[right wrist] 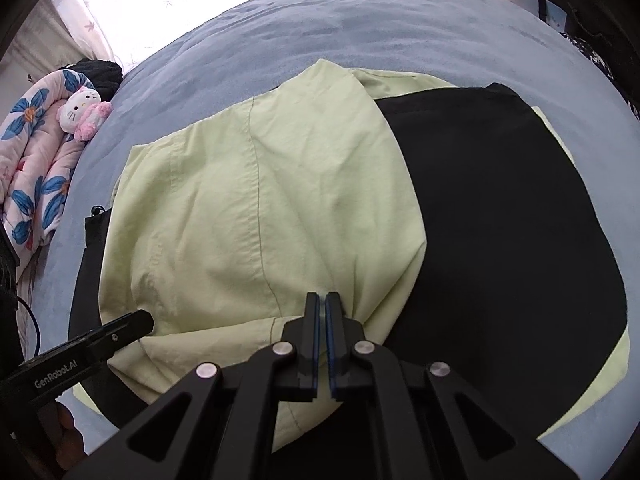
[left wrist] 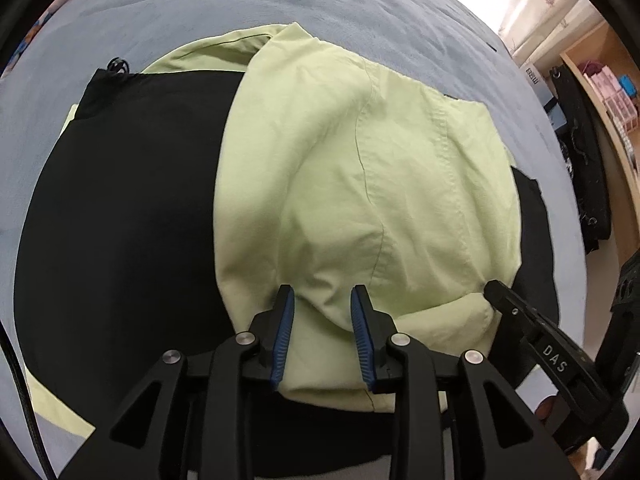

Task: Fold large clothes

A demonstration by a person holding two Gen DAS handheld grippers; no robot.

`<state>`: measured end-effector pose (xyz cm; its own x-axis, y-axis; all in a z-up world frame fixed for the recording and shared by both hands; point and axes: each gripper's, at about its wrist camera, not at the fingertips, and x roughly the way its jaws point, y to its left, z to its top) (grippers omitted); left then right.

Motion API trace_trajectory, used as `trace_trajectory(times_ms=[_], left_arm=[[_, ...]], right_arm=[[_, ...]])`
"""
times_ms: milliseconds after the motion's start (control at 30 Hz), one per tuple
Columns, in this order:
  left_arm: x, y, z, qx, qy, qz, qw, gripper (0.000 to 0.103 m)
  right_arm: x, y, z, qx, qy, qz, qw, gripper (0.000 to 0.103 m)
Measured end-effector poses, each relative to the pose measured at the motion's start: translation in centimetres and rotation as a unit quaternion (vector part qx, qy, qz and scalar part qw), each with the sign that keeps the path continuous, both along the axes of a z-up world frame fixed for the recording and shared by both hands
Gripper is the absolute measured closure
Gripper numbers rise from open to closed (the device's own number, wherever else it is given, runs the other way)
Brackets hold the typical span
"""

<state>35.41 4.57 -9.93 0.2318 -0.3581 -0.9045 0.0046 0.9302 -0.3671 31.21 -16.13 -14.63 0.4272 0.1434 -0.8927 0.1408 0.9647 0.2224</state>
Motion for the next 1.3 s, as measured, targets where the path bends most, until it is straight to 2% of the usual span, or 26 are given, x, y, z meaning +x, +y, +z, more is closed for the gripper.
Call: trace_trajectory(times_ms=[300,500,667,800,967,1067,1233,1300], left_arm=[[-1.6,2.8,2.2,-0.043,-0.006,0.034,0.9985,0.063],[-2.9,4.8,2.7,-0.064,-0.001,0.05,0.9967,0.062],[-5.1,6.8,2.2,-0.1,0.009,0.068,0.9926,0.061],[-8.3,9.5,0.7,-0.152,0.011,0.116,0.9815,0.061],[-12.2,12.9,-2.7,-0.226,0.034,0.172,0.9583,0.061],[-13.3,14.1,-3.9,-0.247,0.027,0.19,0.9498,0.061],[-13.8,15.2,-5.8,-0.255,0.009,0.205,0.9448,0.061],[-13.6,15.7,-7.0,-0.284,0.005,0.212,0.9351,0.062]], right_arm=[[-1.3,2.7,3.2,-0.012,-0.036,0.035,0.999,0.1],[-1.6,4.5,4.6,-0.019,-0.059,0.056,0.997,0.1],[-2.0,6.2,4.6,-0.029,-0.07,0.074,0.994,0.1],[-2.5,7.4,4.1,-0.035,-0.073,0.086,0.993,0.1],[-3.6,8.6,3.5,-0.048,-0.084,0.096,0.991,0.1],[-4.0,9.4,3.2,-0.053,-0.09,0.102,0.989,0.1],[-4.6,10.6,2.7,-0.052,-0.093,0.118,0.987,0.1],[-4.9,10.9,2.6,-0.05,-0.099,0.121,0.986,0.1]])
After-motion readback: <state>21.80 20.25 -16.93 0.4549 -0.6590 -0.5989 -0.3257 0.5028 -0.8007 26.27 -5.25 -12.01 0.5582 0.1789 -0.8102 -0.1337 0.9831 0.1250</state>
